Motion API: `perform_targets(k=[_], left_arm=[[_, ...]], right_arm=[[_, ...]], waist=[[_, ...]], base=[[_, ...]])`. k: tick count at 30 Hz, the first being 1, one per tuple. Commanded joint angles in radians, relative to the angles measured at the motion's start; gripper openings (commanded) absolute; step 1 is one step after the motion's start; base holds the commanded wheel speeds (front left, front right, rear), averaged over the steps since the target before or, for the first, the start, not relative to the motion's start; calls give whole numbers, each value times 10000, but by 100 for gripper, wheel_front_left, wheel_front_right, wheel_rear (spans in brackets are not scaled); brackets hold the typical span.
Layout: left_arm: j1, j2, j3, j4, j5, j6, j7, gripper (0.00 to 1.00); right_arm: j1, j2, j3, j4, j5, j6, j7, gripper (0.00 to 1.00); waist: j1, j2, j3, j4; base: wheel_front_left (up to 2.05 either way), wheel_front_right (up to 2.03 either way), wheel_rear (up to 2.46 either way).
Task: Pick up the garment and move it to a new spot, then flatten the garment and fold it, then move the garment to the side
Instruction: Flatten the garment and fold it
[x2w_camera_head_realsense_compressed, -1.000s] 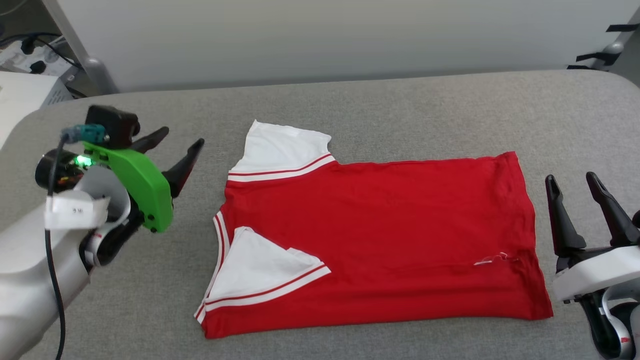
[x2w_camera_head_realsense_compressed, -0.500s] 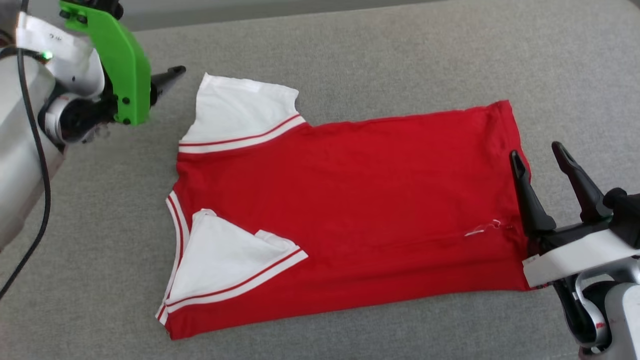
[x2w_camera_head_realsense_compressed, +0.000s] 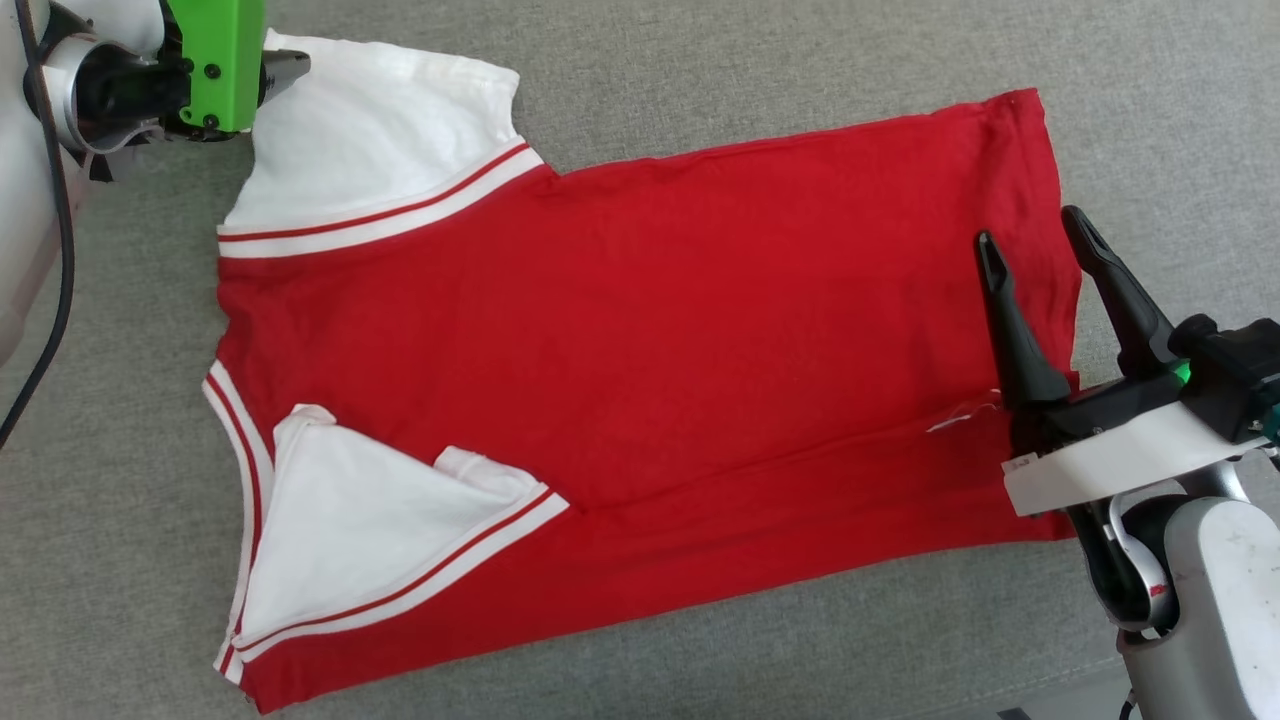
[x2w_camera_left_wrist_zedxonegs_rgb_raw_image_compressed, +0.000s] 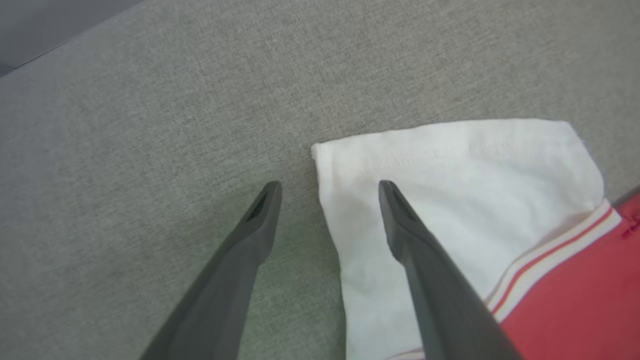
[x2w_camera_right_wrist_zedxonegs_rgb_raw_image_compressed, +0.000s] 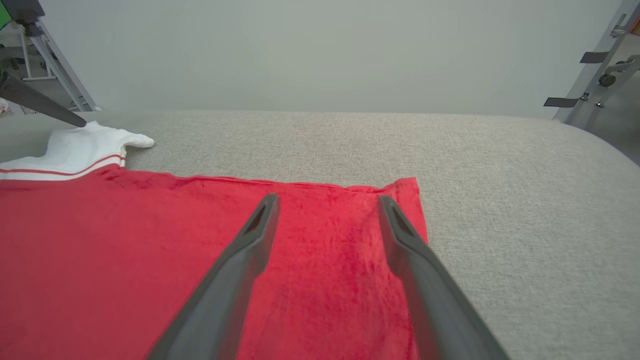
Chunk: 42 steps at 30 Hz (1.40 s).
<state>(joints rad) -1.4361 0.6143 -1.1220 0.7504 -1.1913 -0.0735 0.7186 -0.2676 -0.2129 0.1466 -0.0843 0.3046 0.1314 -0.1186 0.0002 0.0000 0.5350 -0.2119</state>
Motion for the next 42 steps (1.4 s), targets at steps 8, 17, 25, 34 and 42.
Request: perform_targets(k=[8,17,25,34,42], left_arm=[[202,-44,-555,639,302,-218,509,23],[313,-71,-770,595,599,-468,-249,0],[421,-269,-839,-340,917,-560,-2102,0],[915,-413,-1096,-1441,1095,-569,-3368,0],[828,-518,-1201,-1939,1347,-570,-3893,0]], right_arm=[[-476,-21,84,549,150,-7,-381,100],[-764,-369,-388,502,43,-7,-361,100],[-1758,-1799,-888,149,133,-7,761,100],[-3082,-3728,249,999,1858,-7,4758,100],[-4337,-4750,1605,2141,3570,-7,8216,100]], waist=[[-2,0,553,-372],[-2,0,59,-159],[-2,0,-597,406],[-2,0,-923,1111],[-2,0,-727,1586]], base=[[0,0,0],[0,0,0],[0,0,0],[0,0,0],[0,0,0]])
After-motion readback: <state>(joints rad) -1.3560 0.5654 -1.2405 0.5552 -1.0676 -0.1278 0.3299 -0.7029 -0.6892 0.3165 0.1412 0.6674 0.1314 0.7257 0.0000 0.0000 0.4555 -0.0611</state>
